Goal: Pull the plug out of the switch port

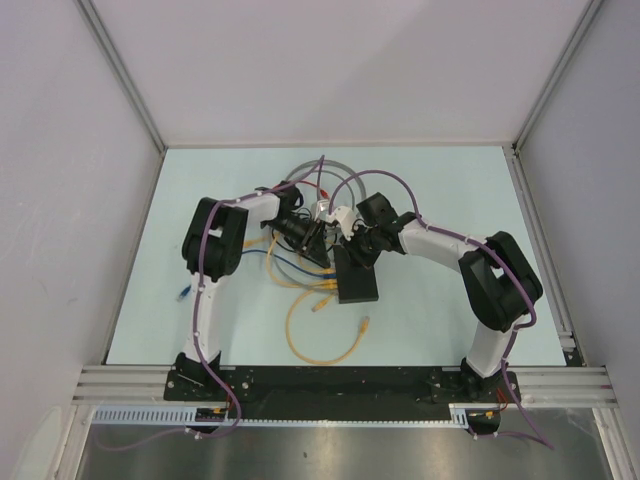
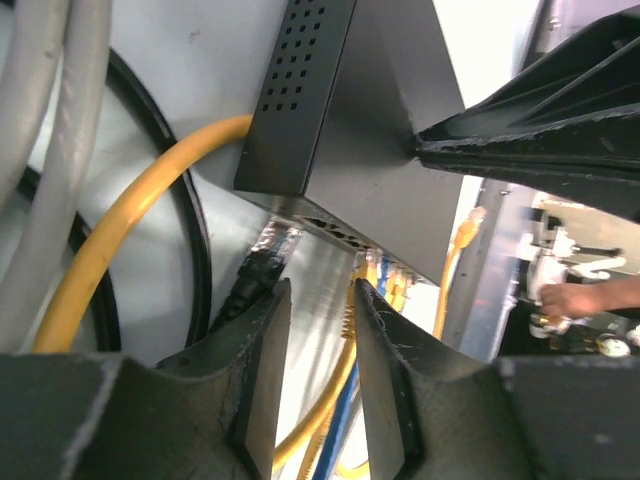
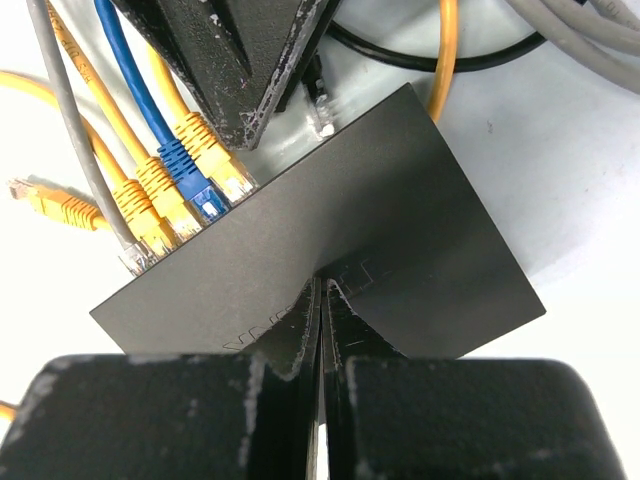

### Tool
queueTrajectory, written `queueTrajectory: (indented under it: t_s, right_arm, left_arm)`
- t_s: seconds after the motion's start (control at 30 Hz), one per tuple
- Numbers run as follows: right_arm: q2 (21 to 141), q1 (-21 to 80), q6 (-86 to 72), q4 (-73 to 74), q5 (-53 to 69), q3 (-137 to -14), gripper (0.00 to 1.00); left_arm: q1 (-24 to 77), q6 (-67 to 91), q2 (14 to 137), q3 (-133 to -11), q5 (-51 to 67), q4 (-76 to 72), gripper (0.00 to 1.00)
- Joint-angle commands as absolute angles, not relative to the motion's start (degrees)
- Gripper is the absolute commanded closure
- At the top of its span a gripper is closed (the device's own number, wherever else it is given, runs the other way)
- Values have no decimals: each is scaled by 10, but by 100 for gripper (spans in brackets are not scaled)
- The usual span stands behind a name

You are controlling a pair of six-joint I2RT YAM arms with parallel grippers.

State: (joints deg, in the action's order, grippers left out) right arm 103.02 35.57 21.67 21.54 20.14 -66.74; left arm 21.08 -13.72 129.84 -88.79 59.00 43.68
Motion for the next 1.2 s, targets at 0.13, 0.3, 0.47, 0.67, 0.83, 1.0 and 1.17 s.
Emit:
queueTrajectory:
  t_s: [0.13,0.3,0.47,0.67,0.83,1.0,1.17]
  right_arm:
    - [1053,368,226,288,185,-637,100]
    - [1054,368,227,288,184,-637,100]
    - [1056,370,227,287,185,-637,100]
    - [1059,373,227,287,185,-637,100]
    - [1059,374,228,287,183,-637,100]
    - [1059,375,229,287,184,-637,100]
    - [1060,376,229,288,183,-637,100]
  left_arm:
    - [218,-156,1353,-925,614,465,58]
    - [218,-176,1347,-924,642,473,57]
    - [218,-176,1351,-926,649,475,59]
    - [220,-172,1361,-940,656,480,60]
    - [222,-163,1371,-949,657,478,60]
    - [223,-160,1379,-956,659,478,62]
    - [223,-156,1379,-955,657,475,68]
